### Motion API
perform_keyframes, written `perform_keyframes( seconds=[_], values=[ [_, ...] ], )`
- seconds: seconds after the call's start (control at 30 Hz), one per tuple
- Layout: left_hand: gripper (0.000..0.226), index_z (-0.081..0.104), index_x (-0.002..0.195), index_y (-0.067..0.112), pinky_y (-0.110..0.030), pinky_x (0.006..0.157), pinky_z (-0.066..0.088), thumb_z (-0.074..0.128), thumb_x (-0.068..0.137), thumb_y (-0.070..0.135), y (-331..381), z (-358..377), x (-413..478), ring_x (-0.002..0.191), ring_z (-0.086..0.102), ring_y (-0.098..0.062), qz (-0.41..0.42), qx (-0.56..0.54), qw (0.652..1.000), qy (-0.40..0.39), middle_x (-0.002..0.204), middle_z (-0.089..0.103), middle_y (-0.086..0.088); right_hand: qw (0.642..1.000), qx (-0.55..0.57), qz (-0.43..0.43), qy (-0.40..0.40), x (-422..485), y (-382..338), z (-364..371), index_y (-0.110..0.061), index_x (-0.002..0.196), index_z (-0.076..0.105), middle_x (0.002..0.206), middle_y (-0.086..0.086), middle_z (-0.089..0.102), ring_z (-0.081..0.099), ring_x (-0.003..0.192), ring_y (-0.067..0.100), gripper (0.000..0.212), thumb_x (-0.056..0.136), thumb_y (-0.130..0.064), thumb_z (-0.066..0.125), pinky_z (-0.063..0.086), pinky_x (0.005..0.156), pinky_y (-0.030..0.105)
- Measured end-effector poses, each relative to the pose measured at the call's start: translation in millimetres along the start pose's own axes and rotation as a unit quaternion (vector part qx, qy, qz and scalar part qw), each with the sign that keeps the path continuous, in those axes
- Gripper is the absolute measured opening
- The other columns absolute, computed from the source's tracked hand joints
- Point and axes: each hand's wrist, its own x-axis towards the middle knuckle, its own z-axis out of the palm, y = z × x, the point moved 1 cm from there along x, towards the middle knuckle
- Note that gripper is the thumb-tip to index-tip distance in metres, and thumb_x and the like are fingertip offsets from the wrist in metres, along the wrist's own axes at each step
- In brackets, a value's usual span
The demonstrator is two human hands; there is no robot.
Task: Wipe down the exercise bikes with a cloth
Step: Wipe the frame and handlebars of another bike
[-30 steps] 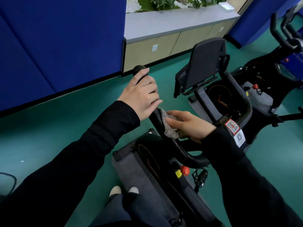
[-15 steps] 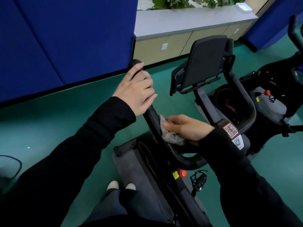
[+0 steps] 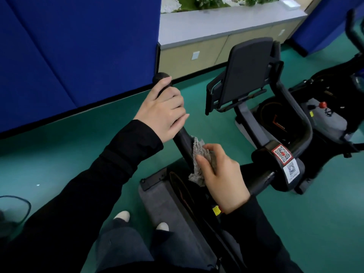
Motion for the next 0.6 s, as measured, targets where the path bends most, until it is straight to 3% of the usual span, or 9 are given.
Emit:
perform_keyframes(
  seconds=[0.17, 0.37, 0.5, 0.6],
  values=[
    [0.032, 0.067, 0.069, 0.011, -0.039, 0.110, 0.024, 0.050, 0.093, 0.024, -5.1, 1.4, -0.9, 0.089, 0.060, -0.024, 0.030, 0.003, 0.999, 0.014, 0.075, 0.063, 0.000, 0.993, -0.034, 0.042, 0.105, -10.1, -15.1, 13.8, -0.006, 0.110, 0.064, 0.105, 0.008, 0.060, 0.057, 0.099, 0.023, 0.025, 0.090, -0.021, 0.062, 0.032, 0.085, 0.014],
    [0.031, 0.066, 0.067, 0.012, -0.041, 0.106, 0.027, 0.051, 0.091, 0.025, -8.3, 0.9, -0.4, 0.088, 0.063, -0.025, 0.061, -0.015, 0.998, 0.021, 0.076, 0.063, -0.001, 0.959, -0.083, 0.093, 0.253, -21.8, -31.2, 32.2, 0.000, 0.101, 0.066, 0.094, 0.013, 0.059, 0.055, 0.089, 0.027, 0.020, 0.085, -0.012, 0.067, 0.033, 0.084, 0.015],
    [0.032, 0.065, 0.070, 0.012, -0.041, 0.107, 0.027, 0.048, 0.093, 0.026, -11.4, 0.8, -0.5, 0.090, 0.062, -0.026, 0.075, -0.031, 0.997, 0.007, 0.079, 0.064, -0.002, 0.911, -0.111, 0.142, 0.370, -36.7, -35.3, 47.6, 0.001, 0.098, 0.067, 0.095, 0.014, 0.058, 0.049, 0.093, 0.021, 0.021, 0.086, -0.016, 0.064, 0.031, 0.089, 0.013],
    [0.032, 0.064, 0.072, 0.012, -0.041, 0.107, 0.026, 0.046, 0.094, 0.027, -13.7, -0.2, 0.0, 0.091, 0.061, -0.026, 0.092, -0.039, 0.995, -0.002, 0.080, 0.063, -0.002, 0.858, -0.105, 0.186, 0.467, -48.4, -39.5, 66.2, 0.000, 0.098, 0.068, 0.098, 0.016, 0.055, 0.050, 0.096, 0.025, 0.021, 0.086, -0.017, 0.063, 0.038, 0.091, 0.023]
  ],
)
